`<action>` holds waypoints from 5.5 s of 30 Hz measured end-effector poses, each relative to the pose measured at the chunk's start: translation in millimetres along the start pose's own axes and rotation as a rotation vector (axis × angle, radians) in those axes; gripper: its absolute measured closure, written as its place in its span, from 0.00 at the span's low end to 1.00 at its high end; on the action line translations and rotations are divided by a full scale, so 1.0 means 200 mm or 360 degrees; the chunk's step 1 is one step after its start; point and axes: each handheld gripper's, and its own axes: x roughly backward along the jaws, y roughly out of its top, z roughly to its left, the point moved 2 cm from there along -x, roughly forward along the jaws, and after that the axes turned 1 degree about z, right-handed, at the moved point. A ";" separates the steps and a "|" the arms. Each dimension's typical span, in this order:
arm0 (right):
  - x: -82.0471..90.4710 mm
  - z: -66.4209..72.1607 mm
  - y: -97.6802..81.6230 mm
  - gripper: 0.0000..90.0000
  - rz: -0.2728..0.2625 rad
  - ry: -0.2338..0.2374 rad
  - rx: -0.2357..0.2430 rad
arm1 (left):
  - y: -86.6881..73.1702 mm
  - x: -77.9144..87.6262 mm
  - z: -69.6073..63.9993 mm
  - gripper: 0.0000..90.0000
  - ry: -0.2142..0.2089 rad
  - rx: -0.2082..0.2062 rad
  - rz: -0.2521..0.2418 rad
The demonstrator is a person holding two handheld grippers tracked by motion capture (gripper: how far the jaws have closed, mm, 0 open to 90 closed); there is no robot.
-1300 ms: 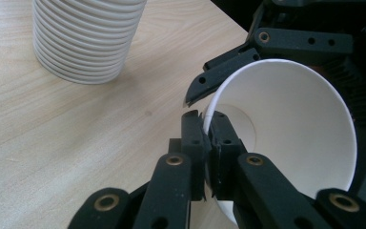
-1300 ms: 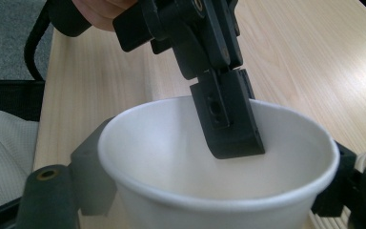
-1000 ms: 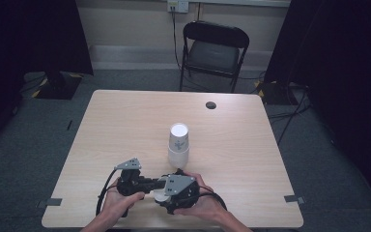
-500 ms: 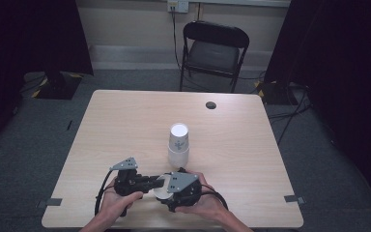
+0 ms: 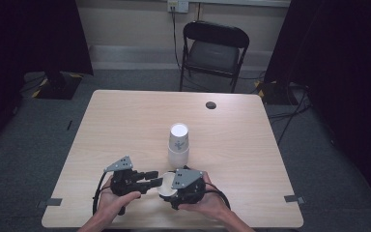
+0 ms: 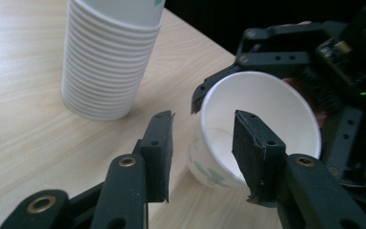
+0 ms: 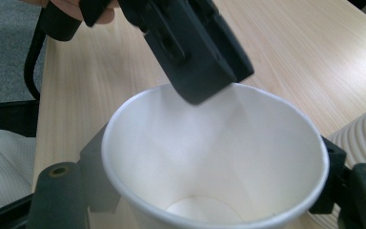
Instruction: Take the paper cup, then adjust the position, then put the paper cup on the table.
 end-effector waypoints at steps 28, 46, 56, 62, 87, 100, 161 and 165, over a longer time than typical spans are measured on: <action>0.17 -0.19 -0.09 0.32 -0.0151 -0.0112 -0.0413 | 0.04 0.14 0.08 0.17 0.0403 -0.0189 -0.0013; 0.31 -0.32 -0.13 0.32 -0.0162 -0.0308 -0.0484 | -0.01 0.11 0.12 0.17 0.0519 -0.0206 0.0060; 0.37 -0.42 -0.13 0.33 -0.0204 -0.0408 -0.0528 | -0.02 0.12 0.16 0.17 0.0539 -0.0190 0.0092; 0.42 -0.47 -0.14 0.33 -0.0230 -0.0458 -0.0542 | -0.02 0.14 0.16 0.17 0.0554 -0.0196 0.0085; 0.34 -0.78 -0.17 0.34 -0.0168 -0.0612 -0.0656 | -0.03 0.13 0.15 0.17 0.0640 -0.0252 0.0096; 0.24 -0.90 -0.24 0.36 -0.0148 -0.0643 -0.0766 | -0.02 0.11 0.18 0.18 0.0677 -0.0230 0.0084; 0.02 -0.99 -0.41 0.33 -0.0053 -0.0647 -0.0847 | -0.04 0.08 0.13 0.18 0.0648 -0.0302 0.0127; 0.03 -0.99 -0.42 0.33 -0.0041 -0.0646 -0.0846 | -0.03 0.08 0.12 0.18 0.0648 -0.0310 0.0116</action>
